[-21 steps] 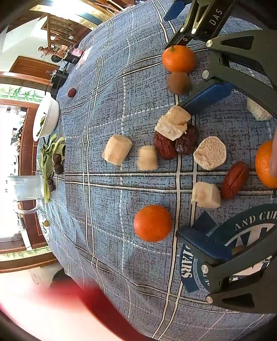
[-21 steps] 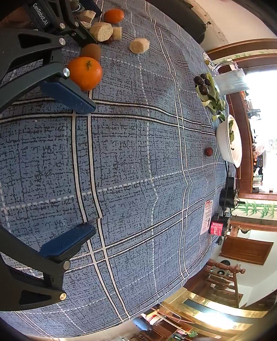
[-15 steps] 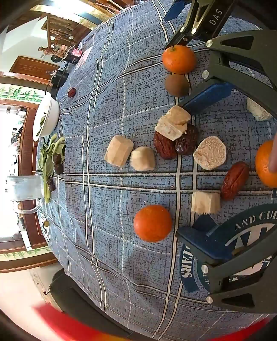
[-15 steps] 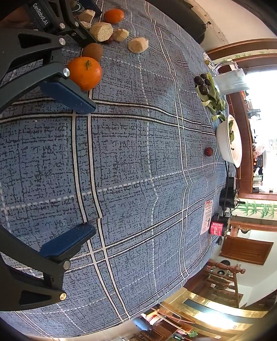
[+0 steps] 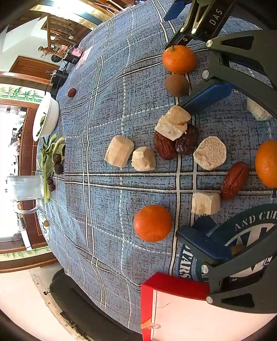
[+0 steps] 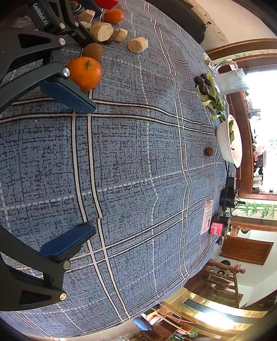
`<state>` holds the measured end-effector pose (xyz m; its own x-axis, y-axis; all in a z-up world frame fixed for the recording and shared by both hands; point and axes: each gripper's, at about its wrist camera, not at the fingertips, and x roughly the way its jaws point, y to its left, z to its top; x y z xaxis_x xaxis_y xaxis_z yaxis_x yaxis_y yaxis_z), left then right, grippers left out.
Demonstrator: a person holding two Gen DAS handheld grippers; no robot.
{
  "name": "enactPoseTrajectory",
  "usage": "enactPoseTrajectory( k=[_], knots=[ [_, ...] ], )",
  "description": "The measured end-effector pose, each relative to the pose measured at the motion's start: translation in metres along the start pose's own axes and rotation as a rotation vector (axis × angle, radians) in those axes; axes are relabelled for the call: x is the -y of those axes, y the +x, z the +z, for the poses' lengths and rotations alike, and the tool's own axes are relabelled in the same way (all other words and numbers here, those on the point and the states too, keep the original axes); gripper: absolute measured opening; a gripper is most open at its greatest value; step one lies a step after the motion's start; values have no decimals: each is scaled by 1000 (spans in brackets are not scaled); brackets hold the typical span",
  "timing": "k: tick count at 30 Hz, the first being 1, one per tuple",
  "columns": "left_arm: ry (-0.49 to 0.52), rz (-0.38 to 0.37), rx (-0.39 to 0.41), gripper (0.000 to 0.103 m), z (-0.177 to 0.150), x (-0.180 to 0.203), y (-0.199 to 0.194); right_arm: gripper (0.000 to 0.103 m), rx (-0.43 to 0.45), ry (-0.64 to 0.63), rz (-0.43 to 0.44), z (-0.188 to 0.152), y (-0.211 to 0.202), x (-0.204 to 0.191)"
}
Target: Organize fruits
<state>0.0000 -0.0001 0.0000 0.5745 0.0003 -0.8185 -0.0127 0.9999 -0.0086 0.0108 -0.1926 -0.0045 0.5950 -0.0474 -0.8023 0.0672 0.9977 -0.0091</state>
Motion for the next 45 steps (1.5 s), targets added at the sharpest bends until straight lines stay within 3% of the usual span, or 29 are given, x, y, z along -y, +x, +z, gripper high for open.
enactPoseTrajectory(
  k=[32,36,43,45],
  knots=[
    [0,0,-1,103,0,0,0,103,-4,-9,5,-3,1,-2],
    [0,0,-1,103,0,0,0,102,-38,-66,89,-9,-3,0],
    [0,0,-1,103,0,0,0,102,115,20,343,-1,-48,0],
    [21,-16,-40,103,3,0,1,102,125,-19,345,5,-56,-9]
  ],
)
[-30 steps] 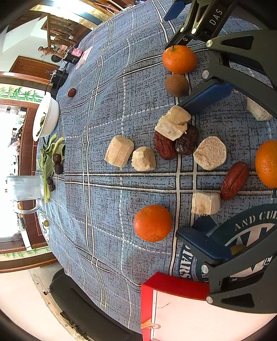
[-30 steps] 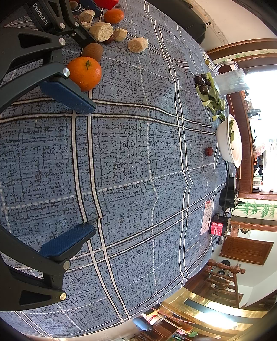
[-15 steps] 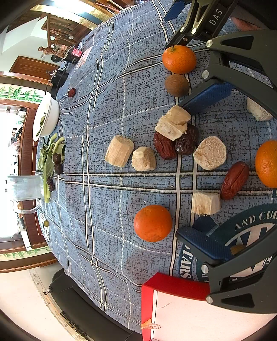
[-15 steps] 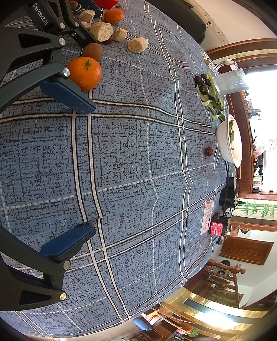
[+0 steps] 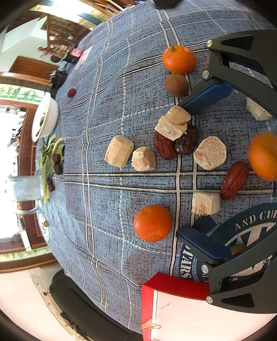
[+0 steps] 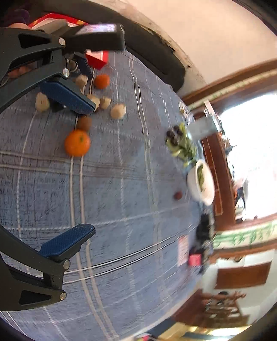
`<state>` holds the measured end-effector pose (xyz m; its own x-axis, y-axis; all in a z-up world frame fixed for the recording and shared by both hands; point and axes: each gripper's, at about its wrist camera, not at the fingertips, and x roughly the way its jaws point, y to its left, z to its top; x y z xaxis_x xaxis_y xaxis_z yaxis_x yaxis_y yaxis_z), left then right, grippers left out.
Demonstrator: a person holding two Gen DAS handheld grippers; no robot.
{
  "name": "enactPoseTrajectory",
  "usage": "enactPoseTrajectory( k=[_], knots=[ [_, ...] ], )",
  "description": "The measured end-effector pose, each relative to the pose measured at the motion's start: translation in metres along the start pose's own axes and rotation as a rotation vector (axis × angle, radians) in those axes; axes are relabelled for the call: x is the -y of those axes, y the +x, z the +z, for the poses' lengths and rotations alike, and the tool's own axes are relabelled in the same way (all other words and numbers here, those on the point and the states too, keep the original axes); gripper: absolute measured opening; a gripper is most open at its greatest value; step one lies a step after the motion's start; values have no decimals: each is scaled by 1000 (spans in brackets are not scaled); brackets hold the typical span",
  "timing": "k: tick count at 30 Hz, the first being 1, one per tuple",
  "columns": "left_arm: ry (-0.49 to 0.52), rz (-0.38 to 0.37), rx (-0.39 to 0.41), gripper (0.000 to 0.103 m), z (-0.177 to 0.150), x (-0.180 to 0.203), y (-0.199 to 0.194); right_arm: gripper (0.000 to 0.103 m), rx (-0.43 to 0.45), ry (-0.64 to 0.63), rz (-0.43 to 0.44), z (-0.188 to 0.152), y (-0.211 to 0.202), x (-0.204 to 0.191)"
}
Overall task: Organize fruits
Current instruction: 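Close the right tool on a tangerine while the left tool grasps another tangerine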
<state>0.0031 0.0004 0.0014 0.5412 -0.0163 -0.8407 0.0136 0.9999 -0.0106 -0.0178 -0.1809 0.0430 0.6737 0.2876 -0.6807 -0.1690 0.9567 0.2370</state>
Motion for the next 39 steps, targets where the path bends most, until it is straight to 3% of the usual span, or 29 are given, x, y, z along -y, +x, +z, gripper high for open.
enactPoseTrajectory(
  k=[2,5,8,12,14,18,25,27,30,36,39],
  knots=[
    [-17,-28,-13,103,-1,-8,-8,102,14,-53,-7,4,-2,-11],
    [-77,6,105,103,-8,-32,-50,102,37,-117,15,7,-1,-29],
    [-71,90,217,103,-24,-48,-89,102,84,-96,99,-1,5,-25],
    [-27,163,299,103,-47,-52,-109,100,57,-109,84,-4,12,-19],
    [-12,160,328,103,-59,-50,-110,100,65,-101,87,-5,10,-16],
    [-23,81,390,103,-74,-43,-108,100,34,-81,109,-5,12,-13],
    [-17,49,281,103,-65,-28,-93,91,-20,-65,113,-7,20,-11],
    [-9,42,281,103,-65,-25,-92,79,-37,-74,113,-9,23,-12],
    [12,9,258,103,-67,-17,-88,71,-61,-96,101,-12,27,-16],
    [68,-54,218,102,-66,-7,-80,68,-101,-133,87,-16,35,-21],
    [87,-99,196,96,-64,-3,-76,68,-119,-141,72,-18,40,-22]
  ],
)
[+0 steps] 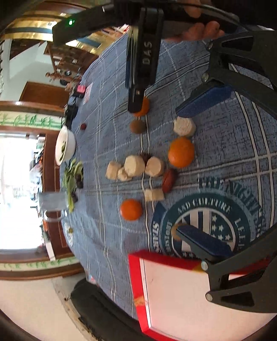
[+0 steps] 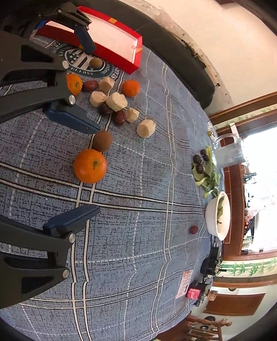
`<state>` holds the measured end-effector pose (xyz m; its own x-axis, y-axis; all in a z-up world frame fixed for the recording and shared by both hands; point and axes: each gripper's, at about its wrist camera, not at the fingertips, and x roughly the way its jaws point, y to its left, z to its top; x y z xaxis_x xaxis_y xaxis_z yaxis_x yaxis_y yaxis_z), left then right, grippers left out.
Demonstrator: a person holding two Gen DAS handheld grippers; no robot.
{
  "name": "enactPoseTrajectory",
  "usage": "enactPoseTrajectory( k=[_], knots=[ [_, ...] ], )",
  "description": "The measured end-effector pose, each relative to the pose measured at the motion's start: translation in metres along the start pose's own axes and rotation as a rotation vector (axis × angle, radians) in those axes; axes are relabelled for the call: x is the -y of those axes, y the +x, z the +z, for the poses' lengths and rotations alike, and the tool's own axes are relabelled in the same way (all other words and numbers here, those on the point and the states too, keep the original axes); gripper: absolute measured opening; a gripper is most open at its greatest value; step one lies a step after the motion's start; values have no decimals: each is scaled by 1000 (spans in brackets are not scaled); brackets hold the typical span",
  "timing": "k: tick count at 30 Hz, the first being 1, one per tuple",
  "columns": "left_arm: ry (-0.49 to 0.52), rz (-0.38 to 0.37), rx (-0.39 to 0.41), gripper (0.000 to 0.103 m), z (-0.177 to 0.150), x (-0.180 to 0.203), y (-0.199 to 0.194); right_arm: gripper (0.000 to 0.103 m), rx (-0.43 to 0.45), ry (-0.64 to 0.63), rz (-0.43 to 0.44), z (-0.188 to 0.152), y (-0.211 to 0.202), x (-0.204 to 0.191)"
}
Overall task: Organize fruits
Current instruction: 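Close the right tool on a tangerine while the left tool grasps another tangerine, then carry the tangerines into the red tray and open both tools to release them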
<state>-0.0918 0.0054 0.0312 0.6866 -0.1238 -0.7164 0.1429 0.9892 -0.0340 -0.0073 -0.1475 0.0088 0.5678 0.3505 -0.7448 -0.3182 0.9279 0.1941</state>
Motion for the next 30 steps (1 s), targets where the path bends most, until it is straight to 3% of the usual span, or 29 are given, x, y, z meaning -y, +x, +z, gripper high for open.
enactPoseTrajectory(
  k=[5,12,14,20,30],
  knots=[
    [13,-78,-44,69,3,3,11,56,-22,-6,-16,0,9,0],
    [-3,-141,-69,58,1,0,17,40,-37,-31,-25,0,16,-4],
    [-13,-172,-68,46,1,-2,17,36,-33,-58,-28,-1,16,-8],
    [-12,-181,-66,38,-1,-5,14,36,-22,-73,-41,-2,16,-10],
    [-22,-185,-93,38,-4,-13,14,36,-23,-75,-40,-2,17,-11]
  ],
)
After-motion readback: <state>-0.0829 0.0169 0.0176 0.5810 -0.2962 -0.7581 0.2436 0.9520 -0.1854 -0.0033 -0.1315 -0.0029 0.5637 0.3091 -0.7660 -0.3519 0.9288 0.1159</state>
